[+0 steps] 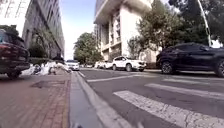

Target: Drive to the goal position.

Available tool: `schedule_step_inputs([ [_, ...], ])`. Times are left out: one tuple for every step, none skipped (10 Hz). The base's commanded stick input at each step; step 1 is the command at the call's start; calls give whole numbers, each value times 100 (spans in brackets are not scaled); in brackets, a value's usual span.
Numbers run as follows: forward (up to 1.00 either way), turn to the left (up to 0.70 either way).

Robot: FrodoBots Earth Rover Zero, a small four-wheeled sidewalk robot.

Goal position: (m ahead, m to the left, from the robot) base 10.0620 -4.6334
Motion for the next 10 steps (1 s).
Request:
schedule_step_inputs([
  [45,0],
  [45,0],
  [45,0],
  [45,0],
  [45,0],
  [45,0],
  [45,0],
  [45,0],
  [45,0],
  [45,0],
])
